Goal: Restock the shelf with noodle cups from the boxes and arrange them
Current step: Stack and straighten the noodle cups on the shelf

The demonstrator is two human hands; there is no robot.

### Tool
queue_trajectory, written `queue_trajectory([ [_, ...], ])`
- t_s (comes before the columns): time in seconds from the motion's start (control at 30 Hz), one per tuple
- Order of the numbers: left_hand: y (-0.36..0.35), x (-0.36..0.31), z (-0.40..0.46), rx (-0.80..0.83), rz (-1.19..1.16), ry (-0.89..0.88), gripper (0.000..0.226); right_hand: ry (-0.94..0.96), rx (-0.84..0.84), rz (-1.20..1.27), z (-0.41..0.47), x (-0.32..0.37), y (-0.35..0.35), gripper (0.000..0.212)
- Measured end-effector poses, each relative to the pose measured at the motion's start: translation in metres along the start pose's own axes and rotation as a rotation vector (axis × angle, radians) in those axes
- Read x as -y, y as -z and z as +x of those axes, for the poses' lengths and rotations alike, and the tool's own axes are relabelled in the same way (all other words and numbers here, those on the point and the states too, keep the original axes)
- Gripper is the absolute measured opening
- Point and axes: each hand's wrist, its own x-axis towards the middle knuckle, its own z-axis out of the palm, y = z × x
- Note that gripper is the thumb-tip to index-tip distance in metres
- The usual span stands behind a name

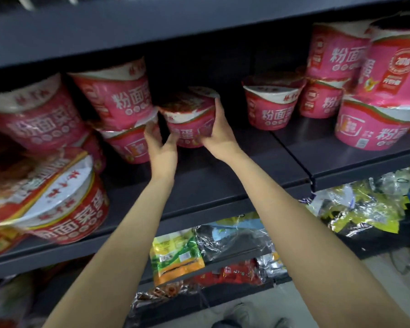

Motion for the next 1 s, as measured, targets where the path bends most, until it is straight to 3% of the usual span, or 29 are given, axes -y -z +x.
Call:
queue_trajectory([
  [0.07,-0.002,-0.004,0.006,0.096,0.071,0.054,0.070,-0.014,-0.019,-0.047,0.015,-0.008,-0.015,0.116],
  [0.17,-0.008,-0.008,0.007,0.211,0.125,0.038,0.075,-0.048,-0.050,-0.034,0.030,-0.026,-0.014,0.116],
  [0.27,-0.011,0.001,-0.004,0.243,0.158,0.028,0.076,-0.040,-0.128,0.012,0.014,-0.020,0.014,0.112],
  [0.33,-0.012,0.004,-0.004,0.205,0.155,0.036,0.064,-0.095,-0.181,-0.002,0.000,-0.019,0.035,0.111],
  [0.43,-0.022,-0.001,0.014,0.134,0.046,0.166,0.057,-0.151,-0.301,-0.036,-0.013,-0.024,0.051,0.092],
  [0.53,-0.036,-0.008,0.023,0.227,0.006,0.241,0.062,-0.127,-0.160,-0.009,-0.019,-0.013,0.046,0.071],
  [0.7,-0.033,-0.011,-0.008,0.192,0.038,-0.010,0.069,-0.005,-0.113,0.071,-0.022,0.009,0.057,0.083],
  [0.83,-0.053,-0.035,-0.029,0.240,0.051,-0.249,0.065,0.106,-0.263,0.132,-0.022,0.019,0.090,0.098],
  [1.0,-0.110,-0.054,-0.026,0.374,0.055,-0.265,0.083,0.099,-0.409,0.087,-0.009,0.015,0.142,0.100],
])
